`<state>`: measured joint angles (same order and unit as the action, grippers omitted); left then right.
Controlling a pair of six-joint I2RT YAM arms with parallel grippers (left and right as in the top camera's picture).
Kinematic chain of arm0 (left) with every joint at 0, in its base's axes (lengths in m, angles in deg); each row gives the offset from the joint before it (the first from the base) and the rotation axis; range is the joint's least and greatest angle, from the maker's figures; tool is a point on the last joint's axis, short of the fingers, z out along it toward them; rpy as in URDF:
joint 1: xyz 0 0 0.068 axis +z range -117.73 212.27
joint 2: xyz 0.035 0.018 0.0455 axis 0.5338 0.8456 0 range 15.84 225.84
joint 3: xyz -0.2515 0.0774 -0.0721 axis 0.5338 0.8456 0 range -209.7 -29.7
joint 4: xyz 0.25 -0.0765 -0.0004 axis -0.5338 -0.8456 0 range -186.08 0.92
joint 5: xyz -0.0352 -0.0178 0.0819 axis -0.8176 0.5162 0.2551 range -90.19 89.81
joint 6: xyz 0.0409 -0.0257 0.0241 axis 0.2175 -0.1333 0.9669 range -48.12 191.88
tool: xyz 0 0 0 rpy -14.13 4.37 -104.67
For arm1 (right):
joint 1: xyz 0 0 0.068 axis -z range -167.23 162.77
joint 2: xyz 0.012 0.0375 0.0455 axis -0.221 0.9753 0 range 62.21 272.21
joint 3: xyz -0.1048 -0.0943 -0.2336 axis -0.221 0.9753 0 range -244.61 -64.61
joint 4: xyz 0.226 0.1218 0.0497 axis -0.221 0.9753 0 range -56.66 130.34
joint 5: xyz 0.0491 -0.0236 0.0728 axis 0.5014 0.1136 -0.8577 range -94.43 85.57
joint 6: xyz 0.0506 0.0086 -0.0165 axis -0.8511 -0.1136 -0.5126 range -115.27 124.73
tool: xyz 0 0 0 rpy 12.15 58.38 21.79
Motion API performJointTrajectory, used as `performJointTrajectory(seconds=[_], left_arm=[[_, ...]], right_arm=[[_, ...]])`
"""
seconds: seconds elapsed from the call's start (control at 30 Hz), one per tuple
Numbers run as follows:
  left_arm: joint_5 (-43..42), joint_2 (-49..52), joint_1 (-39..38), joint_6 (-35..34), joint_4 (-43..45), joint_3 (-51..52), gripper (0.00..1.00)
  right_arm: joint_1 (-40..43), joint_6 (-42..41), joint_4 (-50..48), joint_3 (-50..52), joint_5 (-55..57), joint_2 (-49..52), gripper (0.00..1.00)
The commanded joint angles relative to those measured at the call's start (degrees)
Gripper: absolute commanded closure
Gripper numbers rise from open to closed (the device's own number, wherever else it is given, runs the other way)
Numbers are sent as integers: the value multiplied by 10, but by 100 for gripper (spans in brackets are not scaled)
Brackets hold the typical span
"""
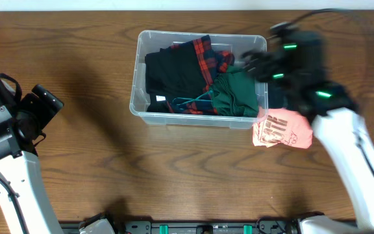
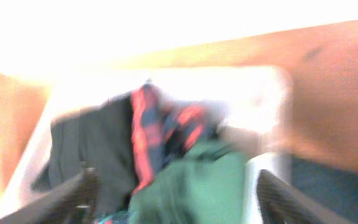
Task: Pack container
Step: 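Move the right gripper to the dark navy garment and grasp it, then lift the navy garment with the right gripper and lower it into the bin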
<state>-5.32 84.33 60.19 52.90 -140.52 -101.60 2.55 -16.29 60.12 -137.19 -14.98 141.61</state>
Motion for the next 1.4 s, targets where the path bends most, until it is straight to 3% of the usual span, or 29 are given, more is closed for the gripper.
performJointTrajectory(seconds=[0.0, 0.17, 0.33, 0.63, 1.07, 1.17, 1.23, 1.37], left_arm=[[7, 1, 2, 12, -2, 1, 2], [7, 1, 2, 12, -2, 1, 2], [7, 1, 2, 12, -2, 1, 2], [7, 1, 2, 12, -2, 1, 2], [7, 1, 2, 12, -2, 1, 2], [7, 1, 2, 12, -2, 1, 2], [7, 1, 2, 12, -2, 1, 2], [7, 1, 2, 12, -2, 1, 2]], right_arm=[[82, 24, 27, -2, -8, -22, 12], [206, 70, 75, 7, -50, 13, 10], [276, 96, 78, 11, -96, 112, 9], [313, 115, 60, 11, -135, 276, 13], [316, 121, 57, 12, -137, 364, 18], [315, 124, 49, 12, -149, 380, 25], [314, 142, 44, 12, -178, 387, 36], [314, 155, 45, 12, -215, 388, 69]])
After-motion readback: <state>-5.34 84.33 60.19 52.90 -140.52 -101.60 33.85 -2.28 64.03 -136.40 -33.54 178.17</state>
